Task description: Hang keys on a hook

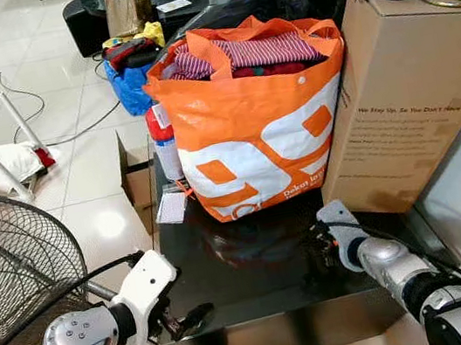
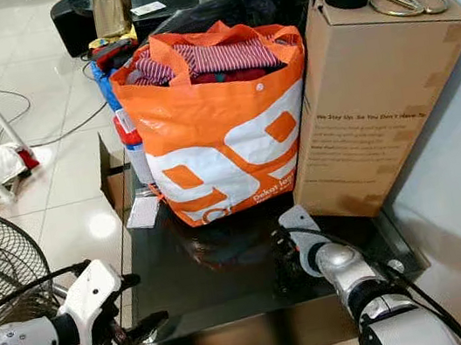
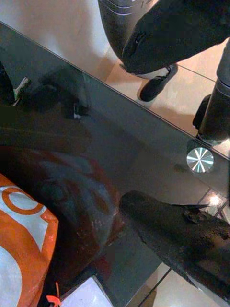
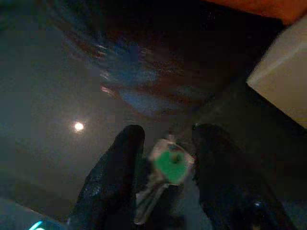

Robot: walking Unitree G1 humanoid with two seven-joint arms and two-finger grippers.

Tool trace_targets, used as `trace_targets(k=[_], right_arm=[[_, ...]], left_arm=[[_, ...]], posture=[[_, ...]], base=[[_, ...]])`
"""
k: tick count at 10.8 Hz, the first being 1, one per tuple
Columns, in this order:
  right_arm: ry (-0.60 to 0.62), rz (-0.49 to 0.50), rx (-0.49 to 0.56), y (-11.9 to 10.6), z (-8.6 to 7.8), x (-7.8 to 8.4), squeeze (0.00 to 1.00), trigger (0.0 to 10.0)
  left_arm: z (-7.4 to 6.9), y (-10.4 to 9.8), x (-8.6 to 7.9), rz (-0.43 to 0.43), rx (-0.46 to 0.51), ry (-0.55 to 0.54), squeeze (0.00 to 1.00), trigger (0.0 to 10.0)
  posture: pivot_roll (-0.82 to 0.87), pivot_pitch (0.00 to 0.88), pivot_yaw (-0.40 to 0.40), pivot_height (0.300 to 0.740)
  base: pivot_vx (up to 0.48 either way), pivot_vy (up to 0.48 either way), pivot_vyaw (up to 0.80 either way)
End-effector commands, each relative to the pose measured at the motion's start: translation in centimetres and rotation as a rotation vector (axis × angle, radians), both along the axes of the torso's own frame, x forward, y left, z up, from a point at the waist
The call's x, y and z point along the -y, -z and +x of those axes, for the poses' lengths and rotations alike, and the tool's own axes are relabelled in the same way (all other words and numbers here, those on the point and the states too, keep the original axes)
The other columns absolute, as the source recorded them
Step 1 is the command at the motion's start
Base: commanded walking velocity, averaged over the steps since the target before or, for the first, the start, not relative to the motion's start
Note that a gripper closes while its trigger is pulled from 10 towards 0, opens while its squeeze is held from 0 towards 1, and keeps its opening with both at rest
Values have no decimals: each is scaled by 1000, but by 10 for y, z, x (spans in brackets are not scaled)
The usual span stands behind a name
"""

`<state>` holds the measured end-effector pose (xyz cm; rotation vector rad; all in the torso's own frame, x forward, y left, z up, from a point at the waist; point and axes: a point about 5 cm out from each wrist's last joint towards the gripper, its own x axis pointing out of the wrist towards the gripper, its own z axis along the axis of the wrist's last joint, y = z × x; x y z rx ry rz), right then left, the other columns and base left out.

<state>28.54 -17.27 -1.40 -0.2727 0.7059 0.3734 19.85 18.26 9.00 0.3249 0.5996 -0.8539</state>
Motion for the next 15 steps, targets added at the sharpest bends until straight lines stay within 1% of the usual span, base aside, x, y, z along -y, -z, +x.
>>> trace_targets(k=[1, 5, 6, 7, 8, 11, 13, 14, 15], right_arm=[[15, -41, -2, 1, -1, 6, 0, 10000], [48, -76, -19, 4, -3, 9, 0, 10000], [54, -71, -24, 5, -4, 8, 0, 8745], [58, -69, -25, 6, -5, 8, 0, 5020], [71, -59, -24, 6, -5, 8, 0, 4667], [94, -11, -14, 7, -6, 5, 0, 4431], [97, -14, -19, 7, -7, 6, 0, 4000], [97, -14, -23, 8, -7, 6, 0, 1922], [97, -13, -24, 7, -7, 6, 0, 1490]], left_arm=[[-2, -2, 2, 4, -3, 20, 0, 10000], [-9, -9, 4, 6, -17, 32, 0, 10000], [-13, -9, 3, 10, -27, 34, 0, 10000], [-17, -10, 0, 15, -37, 34, 0, 10000], [-19, -11, -2, 19, -44, 35, 0, 10000], [-25, -11, -7, 31, -64, 33, 0, 10000], [-29, -11, -9, 36, -75, 32, 0, 10000], [-28, -10, -9, 36, -78, 32, 0, 10000], [-28, -10, -9, 36, -78, 32, 0, 10000]], posture=[[58, 0, 2, 740], [73, 29, 9, 740], [77, 35, 12, 740], [82, 45, 17, 740], [87, 51, 20, 740], [105, 66, 26, 740], [110, 70, 27, 740], [107, 69, 27, 740], [106, 68, 26, 740]], base=[[0, 0, 0], [0, 0, 0], [0, 0, 0], [0, 0, 0], [0, 0, 0], [0, 0, 0], [0, 0, 0], [0, 0, 0], [0, 0, 0]])
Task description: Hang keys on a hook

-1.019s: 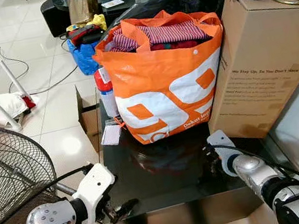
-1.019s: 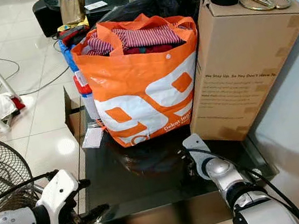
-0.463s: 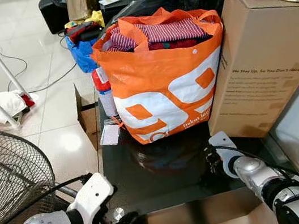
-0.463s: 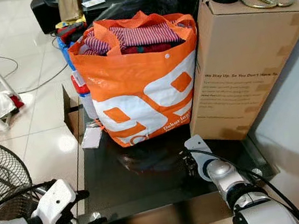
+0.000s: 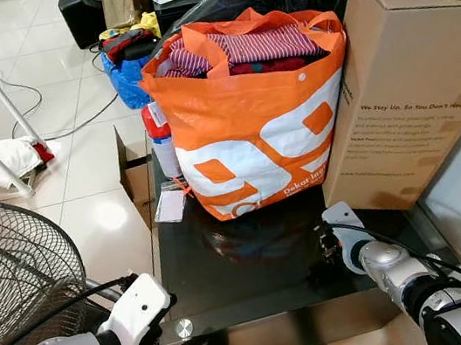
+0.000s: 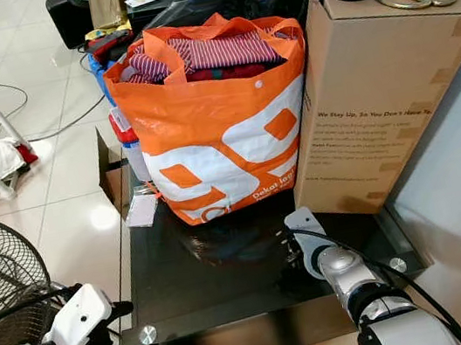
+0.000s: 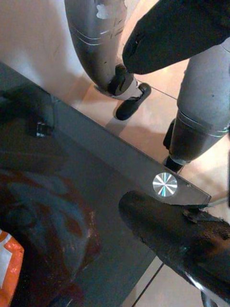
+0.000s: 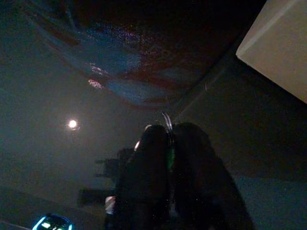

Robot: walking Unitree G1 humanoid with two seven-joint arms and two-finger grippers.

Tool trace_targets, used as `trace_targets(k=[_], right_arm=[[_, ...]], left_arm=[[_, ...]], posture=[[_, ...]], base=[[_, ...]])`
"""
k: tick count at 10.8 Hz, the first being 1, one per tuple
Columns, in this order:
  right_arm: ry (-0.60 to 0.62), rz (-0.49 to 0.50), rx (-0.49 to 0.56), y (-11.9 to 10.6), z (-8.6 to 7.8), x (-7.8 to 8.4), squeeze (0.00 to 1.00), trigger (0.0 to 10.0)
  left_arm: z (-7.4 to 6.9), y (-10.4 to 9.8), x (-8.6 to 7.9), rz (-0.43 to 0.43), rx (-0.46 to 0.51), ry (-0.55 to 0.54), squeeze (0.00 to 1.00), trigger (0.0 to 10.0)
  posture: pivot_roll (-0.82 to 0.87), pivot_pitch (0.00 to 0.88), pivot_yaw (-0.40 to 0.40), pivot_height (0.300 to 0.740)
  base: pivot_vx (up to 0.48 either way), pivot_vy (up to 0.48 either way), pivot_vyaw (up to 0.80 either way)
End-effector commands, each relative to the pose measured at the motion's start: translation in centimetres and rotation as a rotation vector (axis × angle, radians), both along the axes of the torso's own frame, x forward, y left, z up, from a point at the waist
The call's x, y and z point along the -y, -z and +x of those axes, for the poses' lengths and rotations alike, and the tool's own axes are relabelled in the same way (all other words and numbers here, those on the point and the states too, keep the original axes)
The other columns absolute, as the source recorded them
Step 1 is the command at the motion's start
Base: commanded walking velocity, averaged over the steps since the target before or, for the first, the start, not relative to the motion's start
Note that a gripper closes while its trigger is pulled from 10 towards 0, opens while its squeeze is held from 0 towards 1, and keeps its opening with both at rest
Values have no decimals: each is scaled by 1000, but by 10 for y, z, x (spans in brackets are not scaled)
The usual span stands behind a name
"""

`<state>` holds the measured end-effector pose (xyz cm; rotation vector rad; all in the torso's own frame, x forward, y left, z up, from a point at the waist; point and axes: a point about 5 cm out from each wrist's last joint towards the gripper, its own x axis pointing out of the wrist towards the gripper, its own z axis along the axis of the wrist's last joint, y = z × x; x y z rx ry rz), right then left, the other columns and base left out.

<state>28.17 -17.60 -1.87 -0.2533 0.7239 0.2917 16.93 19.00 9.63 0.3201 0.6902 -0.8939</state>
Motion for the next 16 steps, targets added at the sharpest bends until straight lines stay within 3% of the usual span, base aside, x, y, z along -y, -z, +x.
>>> trace_targets(k=[1, 2, 7, 8, 10, 12, 14, 15, 16], right_arm=[[13, 6, -17, 2, -2, 3, 0, 667], [12, 10, -14, 1, -2, 3, 0, 0], [63, 84, 21, -4, 3, 5, 0, 0], [102, 171, 65, -10, 7, 6, 0, 0], [74, 244, 144, -18, 8, 8, 0, 0], [35, 351, 273, -39, 3, 7, 0, 0], [82, 403, 371, -61, -6, 7, 0, 0], [202, 491, 477, -88, -20, 8, 0, 0], [221, 508, 491, -94, -27, 5, 0, 0]], left_arm=[[3, -3, -2, 9, 15, 1, 0, 10000], [4, -3, -2, 8, 18, -2, 0, 10000], [12, 0, -2, 9, 49, -23, 0, 10000], [28, -5, -2, -27, 134, -129, 0, 10000], [51, -19, 3, -134, 260, -311, 0, 10000], [74, -29, 7, -174, 434, -476, 0, 10000], [82, -29, 11, -181, 487, -549, 0, 10000], [86, -27, 21, -189, 509, -567, 0, 10000], [87, -26, 23, -179, 525, -569, 0, 10000]], posture=[[108, 67, 24, 740], [108, 67, 24, 740], [92, 21, 26, 740], [85, 0, 23, 740], [70, 0, 21, 740], [1, 0, 45, 740], [-44, 0, 57, 740], [-48, 0, 50, 740], [-59, 0, 49, 740]], base=[[0, 0, 0], [0, 0, 0], [0, 0, 0], [0, 0, 0], [0, 0, 0], [0, 0, 0], [0, 0, 0], [0, 0, 0], [0, 0, 0]])
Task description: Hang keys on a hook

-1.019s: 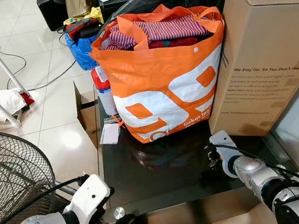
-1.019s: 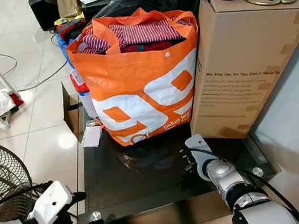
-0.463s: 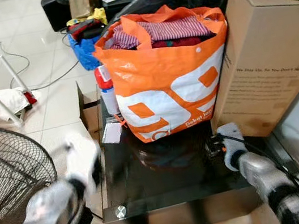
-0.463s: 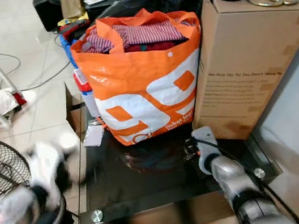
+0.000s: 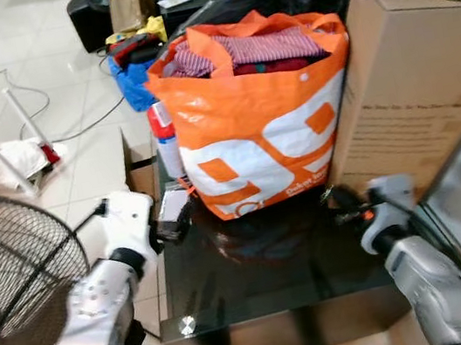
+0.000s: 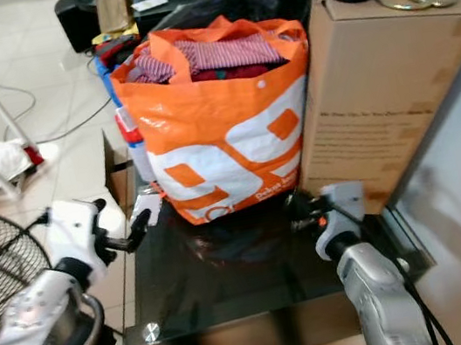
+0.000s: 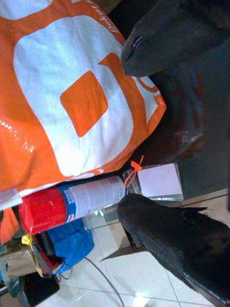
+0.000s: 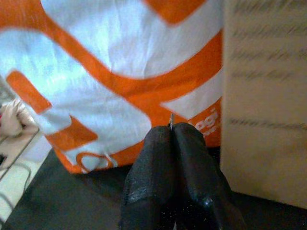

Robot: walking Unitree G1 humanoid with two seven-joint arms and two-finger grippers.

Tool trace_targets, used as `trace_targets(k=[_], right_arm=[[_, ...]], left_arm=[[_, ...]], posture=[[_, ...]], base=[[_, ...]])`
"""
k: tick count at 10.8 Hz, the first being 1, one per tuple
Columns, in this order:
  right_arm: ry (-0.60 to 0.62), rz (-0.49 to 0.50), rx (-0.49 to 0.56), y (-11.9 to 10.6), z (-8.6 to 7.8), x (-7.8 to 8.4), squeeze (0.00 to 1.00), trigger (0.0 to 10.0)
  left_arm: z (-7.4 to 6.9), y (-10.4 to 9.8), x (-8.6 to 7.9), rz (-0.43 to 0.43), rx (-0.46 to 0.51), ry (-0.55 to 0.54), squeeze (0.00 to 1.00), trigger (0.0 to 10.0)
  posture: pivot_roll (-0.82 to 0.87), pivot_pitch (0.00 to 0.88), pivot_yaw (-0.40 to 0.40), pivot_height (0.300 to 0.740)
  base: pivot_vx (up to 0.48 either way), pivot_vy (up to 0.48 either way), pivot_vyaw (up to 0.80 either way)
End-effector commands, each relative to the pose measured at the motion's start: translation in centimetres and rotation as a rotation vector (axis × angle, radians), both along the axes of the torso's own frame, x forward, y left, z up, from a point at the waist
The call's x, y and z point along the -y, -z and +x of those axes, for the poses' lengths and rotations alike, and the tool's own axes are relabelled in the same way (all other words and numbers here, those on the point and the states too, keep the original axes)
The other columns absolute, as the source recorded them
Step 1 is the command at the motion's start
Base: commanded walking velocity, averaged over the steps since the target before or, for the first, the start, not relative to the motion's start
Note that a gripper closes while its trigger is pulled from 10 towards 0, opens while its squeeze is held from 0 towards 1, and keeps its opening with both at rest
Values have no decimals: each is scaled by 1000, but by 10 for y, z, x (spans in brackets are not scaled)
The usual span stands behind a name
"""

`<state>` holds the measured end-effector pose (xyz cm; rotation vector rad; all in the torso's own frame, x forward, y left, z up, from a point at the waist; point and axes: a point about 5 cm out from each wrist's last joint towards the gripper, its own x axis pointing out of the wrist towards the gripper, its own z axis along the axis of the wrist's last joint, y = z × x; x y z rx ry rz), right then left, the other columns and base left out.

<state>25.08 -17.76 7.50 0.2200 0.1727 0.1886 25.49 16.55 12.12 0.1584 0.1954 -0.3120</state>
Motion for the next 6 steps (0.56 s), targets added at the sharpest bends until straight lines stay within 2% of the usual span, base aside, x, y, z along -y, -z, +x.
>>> trace_targets(k=[1, 2, 5, 6], right_arm=[[11, 10, 12, -7, 0, -1, 0, 0], [20, 6, 33, -17, -2, -5, 0, 10000], [92, -90, 3, -30, 13, 0, 0, 10000], [109, -88, 8, -35, 18, 0, 0, 10000]], left_arm=[[2, -2, 2, 9, 16, 0, 0, 10000], [7, -4, 7, 22, 32, 18, 0, 10000], [15, 1, 1, 29, 48, -42, 0, 10000], [18, 2, 0, 29, 50, -47, 0, 10000]], posture=[[-55, 0, 45, 740], [-50, 0, 42, 740], [-70, 0, 42, 740], [-75, 0, 41, 740]], base=[[0, 0, 0], [0, 0, 0], [0, 0, 0], [0, 0, 0]])
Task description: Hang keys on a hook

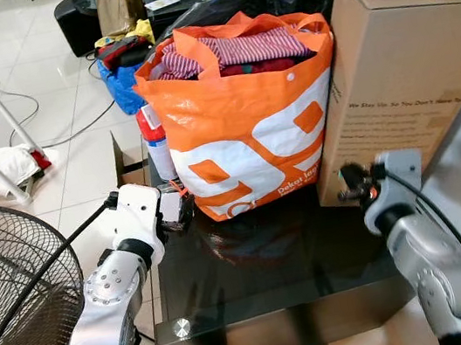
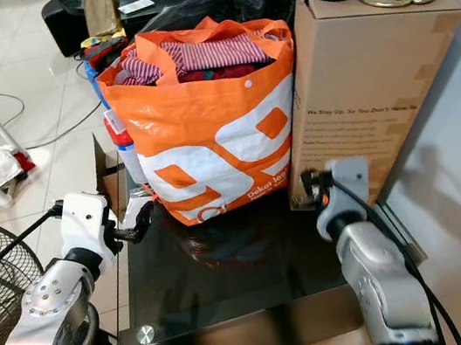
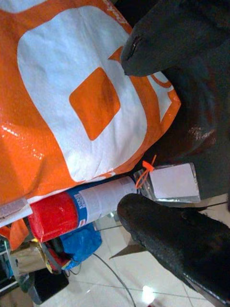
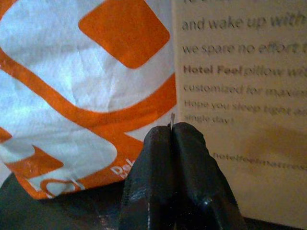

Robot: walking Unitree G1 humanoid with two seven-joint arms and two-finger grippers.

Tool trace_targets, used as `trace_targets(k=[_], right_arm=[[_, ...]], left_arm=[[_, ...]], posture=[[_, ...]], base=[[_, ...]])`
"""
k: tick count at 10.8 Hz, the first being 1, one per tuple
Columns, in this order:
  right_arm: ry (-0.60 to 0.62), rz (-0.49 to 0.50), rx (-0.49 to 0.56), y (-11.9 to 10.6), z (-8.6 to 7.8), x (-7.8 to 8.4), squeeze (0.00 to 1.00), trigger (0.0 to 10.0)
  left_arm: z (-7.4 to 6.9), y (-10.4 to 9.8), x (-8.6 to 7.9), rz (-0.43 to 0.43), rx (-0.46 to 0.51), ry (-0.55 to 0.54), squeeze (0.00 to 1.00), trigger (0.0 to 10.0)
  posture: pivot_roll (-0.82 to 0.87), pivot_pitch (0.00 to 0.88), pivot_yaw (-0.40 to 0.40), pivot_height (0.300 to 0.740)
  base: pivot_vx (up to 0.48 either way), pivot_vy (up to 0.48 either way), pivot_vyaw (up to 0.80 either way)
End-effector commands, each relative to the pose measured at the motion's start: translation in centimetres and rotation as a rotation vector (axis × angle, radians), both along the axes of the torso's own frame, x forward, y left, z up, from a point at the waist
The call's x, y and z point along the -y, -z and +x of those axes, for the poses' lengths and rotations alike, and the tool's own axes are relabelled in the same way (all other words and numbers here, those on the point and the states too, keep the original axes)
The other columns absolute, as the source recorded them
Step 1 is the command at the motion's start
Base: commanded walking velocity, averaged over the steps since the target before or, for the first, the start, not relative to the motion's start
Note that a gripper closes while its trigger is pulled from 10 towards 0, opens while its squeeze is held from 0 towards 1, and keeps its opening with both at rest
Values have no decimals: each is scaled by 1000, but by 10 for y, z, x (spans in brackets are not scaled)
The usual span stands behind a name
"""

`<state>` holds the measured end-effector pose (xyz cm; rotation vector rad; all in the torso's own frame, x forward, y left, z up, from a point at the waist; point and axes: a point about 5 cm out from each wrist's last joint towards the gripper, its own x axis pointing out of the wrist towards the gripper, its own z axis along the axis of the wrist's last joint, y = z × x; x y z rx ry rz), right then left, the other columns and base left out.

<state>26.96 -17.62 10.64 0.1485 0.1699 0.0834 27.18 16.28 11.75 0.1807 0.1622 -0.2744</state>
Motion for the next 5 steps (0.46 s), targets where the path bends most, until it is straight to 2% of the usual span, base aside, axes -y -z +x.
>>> trace_targets(k=[1, 5], right_arm=[[-1, 1, 23, -8, 5, -3, 0, 10000], [7, -6, 23, -12, 12, -8, 0, 10000]], left_arm=[[4, -5, -2, 7, 23, -13, 0, 10000], [7, -5, -2, 12, 34, -11, 0, 10000]], posture=[[-69, 0, 48, 740], [-62, 0, 52, 740]], base=[[0, 0, 0], [0, 0, 0]])
